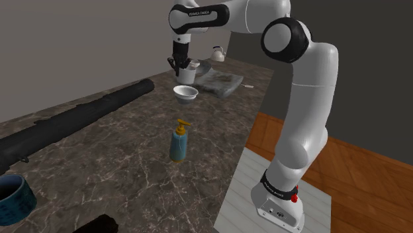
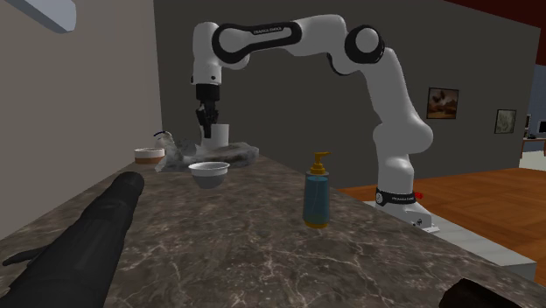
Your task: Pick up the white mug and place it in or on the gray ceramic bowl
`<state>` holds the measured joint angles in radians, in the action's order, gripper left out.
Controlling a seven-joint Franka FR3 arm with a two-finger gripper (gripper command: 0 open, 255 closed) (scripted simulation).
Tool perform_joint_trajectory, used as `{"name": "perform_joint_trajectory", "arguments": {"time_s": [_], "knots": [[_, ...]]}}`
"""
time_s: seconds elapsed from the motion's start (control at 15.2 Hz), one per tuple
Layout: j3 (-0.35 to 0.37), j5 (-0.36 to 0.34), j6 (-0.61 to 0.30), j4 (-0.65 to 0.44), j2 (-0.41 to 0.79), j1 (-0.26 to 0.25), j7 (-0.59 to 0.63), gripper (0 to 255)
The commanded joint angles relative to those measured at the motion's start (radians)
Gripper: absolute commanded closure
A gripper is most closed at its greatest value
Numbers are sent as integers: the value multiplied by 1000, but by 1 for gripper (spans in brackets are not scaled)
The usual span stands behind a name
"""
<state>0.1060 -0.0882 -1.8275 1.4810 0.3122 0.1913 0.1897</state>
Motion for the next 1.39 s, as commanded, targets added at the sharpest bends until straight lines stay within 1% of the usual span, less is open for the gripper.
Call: {"name": "perform_joint_trajectory", "arguments": {"time_s": [0.0,0.26,0.86,1.25,1.32], "knots": [[-12,1,19,-72,51,20,-35,255],[-31,3,84,-267,177,57,-101,255],[-32,1,-38,-140,173,60,-94,255],[-33,-2,-116,-73,184,62,-89,255],[-33,-2,-116,-73,183,62,-89,255]]}}
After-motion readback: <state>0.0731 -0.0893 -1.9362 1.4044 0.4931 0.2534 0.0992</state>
